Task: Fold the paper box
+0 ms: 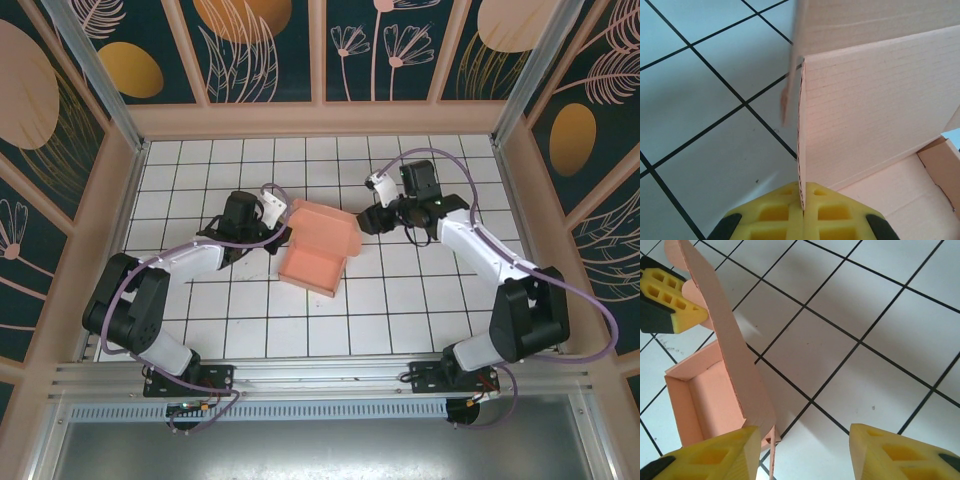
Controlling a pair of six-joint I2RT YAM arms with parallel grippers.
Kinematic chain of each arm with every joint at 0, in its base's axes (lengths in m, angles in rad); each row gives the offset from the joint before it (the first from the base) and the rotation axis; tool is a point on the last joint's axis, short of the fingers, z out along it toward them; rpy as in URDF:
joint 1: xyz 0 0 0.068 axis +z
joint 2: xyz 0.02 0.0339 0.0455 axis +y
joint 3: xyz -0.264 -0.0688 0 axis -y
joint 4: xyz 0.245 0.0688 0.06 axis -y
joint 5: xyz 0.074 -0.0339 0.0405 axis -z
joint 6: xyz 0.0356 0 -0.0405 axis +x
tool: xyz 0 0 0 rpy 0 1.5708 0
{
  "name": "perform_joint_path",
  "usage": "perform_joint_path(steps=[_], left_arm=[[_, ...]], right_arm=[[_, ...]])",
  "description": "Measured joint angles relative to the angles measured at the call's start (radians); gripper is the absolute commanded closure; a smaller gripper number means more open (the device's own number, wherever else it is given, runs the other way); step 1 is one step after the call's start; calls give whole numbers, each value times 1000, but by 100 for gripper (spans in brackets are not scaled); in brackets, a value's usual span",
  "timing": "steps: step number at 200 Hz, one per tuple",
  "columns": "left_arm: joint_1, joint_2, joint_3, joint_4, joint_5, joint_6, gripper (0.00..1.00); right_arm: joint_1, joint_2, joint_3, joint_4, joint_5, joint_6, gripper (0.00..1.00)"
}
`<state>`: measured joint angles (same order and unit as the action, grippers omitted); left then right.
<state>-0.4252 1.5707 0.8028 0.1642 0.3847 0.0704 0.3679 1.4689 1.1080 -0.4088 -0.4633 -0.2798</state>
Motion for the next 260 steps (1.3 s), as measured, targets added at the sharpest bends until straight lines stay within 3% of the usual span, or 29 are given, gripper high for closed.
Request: perform_joint_path(steps=[44,110,137,166,209,260], left_arm=[[5,0,-1,7,-28,-24,100],[5,-18,-49,61,-46,-84,100],[5,-18,-57,80,-54,-109,100],[5,-18,-60,93,-57,-120,100],[5,-26,-74,102,-72,-125,100],[5,-26,-74,102,-76,-125,100]], right_arm=[[2,49,49,-18,-16,-14,30],[14,-21,46,32,59,112,26],[74,-12,53,47,105,130,25],[134,70,63,46,140,129,38],[65,126,61,41,117,126,63],[48,127,47,-3,17,58,71]])
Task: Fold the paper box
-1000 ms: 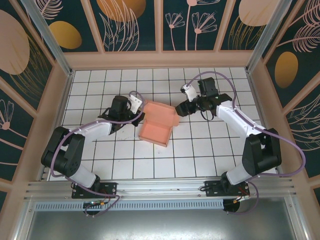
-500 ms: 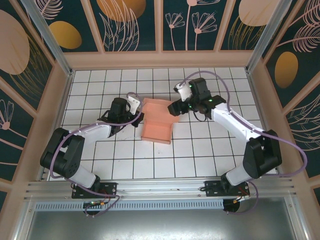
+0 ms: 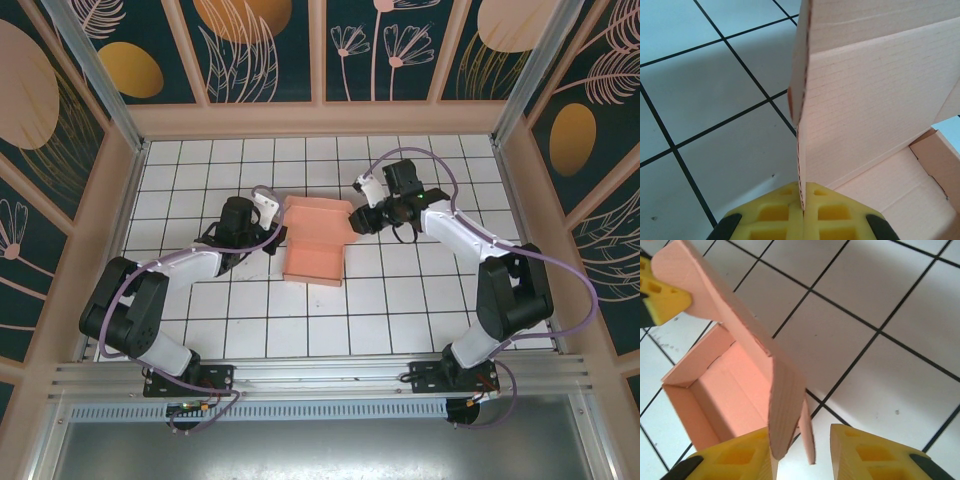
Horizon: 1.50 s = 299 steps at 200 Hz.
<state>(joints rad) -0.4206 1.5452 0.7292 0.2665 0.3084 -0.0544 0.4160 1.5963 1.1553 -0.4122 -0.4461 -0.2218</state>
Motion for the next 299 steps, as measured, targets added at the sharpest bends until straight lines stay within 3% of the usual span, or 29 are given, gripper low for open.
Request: perform_joint_path(steps=[71,90,135,185,199,215,251,273,299], left_arm=[[0,0,0,0,0,0,100],[0,0,0,-1,0,0,100],[0,0,0,0,-3,1,100],[0,-27,0,-1,-5,-10,68],[0,-50,1,-8,-2,-15,51],[0,-74,16,-51,6,-6,43],[0,-87,93,-164,9,13,47],[0,-85,136,-237,20,42,63],[0,-73,171,-308,20,58,74]], right_arm=[[0,53,5,-15,-38,-16,84],[0,72,11,-21,-46,-25,100],[-1,76,19,-34,-53,-35,100],[8,70,19,-33,-18,-55,100],[18,60,19,-33,3,-65,100],[30,42,18,-34,24,-77,100],[50,-2,14,-34,53,-106,100],[55,-14,14,-36,61,-118,100],[60,-16,14,-45,72,-129,100]])
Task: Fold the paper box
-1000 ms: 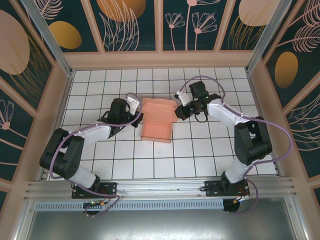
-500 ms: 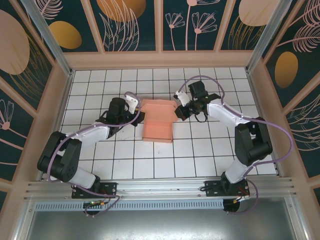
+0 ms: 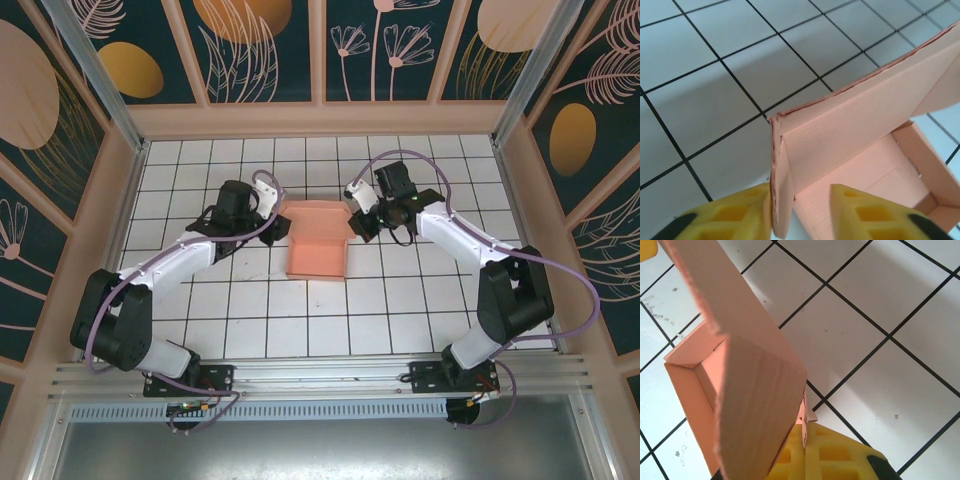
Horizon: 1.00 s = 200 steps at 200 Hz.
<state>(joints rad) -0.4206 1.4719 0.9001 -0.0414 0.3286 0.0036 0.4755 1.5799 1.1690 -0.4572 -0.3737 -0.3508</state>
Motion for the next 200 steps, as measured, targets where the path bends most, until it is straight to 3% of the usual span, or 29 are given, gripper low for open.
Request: perform_joint_path(steps=[84,106,200], left_arm=[[0,2,7,-96,-5,23,87],[0,2,7,-101,-6,28,100],[3,23,16,-35,-12,-11,100]], right_arm=[[5,0,0,-21,34,-10,100],[6,0,0,-22,37,-10,100],[44,0,1,28,134,82,100]])
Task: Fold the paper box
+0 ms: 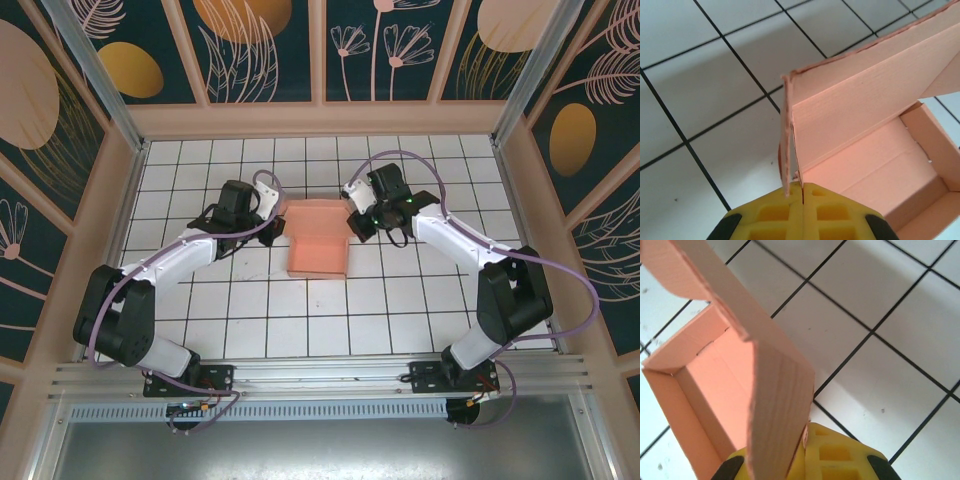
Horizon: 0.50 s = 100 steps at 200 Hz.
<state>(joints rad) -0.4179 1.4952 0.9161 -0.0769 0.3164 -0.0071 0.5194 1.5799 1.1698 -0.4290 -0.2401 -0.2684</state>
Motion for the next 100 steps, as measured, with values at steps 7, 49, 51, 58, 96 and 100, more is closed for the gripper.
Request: perform_joint_path(steps=[7,49,51,58,96,100], left_arm=[[0,-2,-3,21,-3,-9,100],[-13,-52,-64,176,-74,-93,100],[-14,-56,-68,185,-79,-98,100],[-21,-64,-78,216,-97,-114,100],[-57,-57,-98,338,-214,-195,100],[-62,-51,-98,349,-225,-201,100]], right_arm=[[2,0,0,14,18,24,100],[19,2,1,109,133,200,100],[20,3,1,114,140,208,100],[27,5,1,130,162,237,100],[65,42,1,230,276,423,100],[68,48,1,238,287,439,100]])
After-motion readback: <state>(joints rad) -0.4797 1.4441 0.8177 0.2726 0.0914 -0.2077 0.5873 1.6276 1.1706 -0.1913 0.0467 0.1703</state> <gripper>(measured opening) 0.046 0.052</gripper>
